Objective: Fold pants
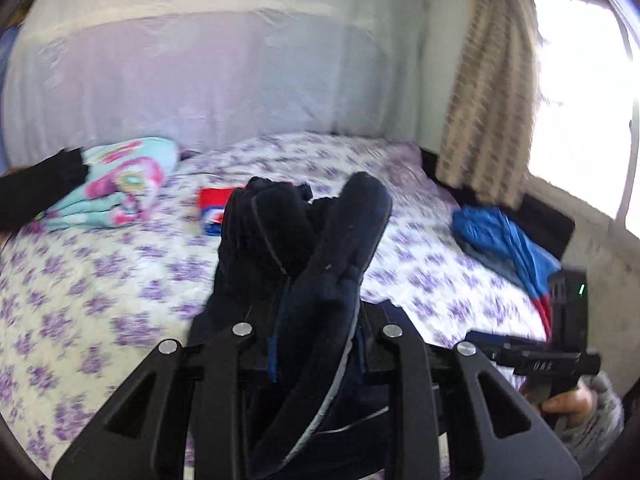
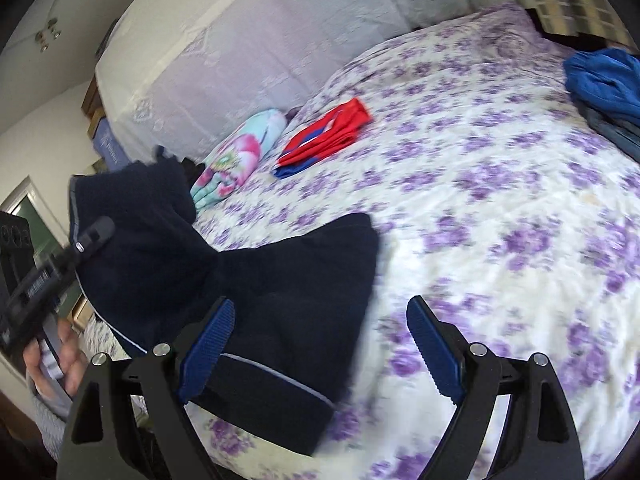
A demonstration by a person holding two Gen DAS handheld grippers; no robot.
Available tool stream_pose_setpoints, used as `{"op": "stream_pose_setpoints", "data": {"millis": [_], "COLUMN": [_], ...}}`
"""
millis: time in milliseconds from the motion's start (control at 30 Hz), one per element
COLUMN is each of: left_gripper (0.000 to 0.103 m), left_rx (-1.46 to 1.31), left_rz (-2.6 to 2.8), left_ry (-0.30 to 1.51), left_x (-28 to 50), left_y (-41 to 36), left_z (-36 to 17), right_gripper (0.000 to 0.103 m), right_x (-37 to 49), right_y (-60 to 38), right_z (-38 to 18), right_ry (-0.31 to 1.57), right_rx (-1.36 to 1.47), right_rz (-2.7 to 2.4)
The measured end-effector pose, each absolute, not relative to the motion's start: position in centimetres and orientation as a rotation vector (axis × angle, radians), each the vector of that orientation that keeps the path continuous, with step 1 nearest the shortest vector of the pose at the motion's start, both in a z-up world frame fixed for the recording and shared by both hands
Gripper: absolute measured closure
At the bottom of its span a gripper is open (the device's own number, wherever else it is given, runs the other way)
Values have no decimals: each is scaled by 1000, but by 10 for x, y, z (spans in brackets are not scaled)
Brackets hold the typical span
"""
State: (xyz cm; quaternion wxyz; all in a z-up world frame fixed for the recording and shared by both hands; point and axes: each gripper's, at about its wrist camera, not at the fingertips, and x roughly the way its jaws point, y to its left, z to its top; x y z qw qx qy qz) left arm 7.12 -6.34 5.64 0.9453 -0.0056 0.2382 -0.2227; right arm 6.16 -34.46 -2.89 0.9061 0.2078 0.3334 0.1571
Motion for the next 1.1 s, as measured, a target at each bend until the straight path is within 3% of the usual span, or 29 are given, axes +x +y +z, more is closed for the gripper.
{"op": "stream_pose_setpoints", "data": {"millis": [233,567,667,700,733,900,1100], "left_gripper": [78,78,52,26,9,9,8], "left_rx": [266,391,460,439,408,256,-22], "left_rz": [-490,-512,-547,-605,-653,-655,-524], "left_ry": [553,490,449,453,458,385,521], "left_x": [50,29,13,7,1,-11,55], "left_y": [-174,-204,-206,-201,-194,-141,-73], "left_z": [-37,-45,-52,-48,-43,1,17], "right_gripper": [15,15,15,15,15,15,15], "right_x": [48,54,58,61,64,91,128], "right_y": [-384,-390,-390,-387,-382,-349,-300], "right_z": [-40,-33,-13,-5,2,30,19], "right_ry": [683,646,624,620,617,620,735], "right_rx": [484,557,601,615,626,760,908], "right_rz": [252,280,357,402,448,721,864]}}
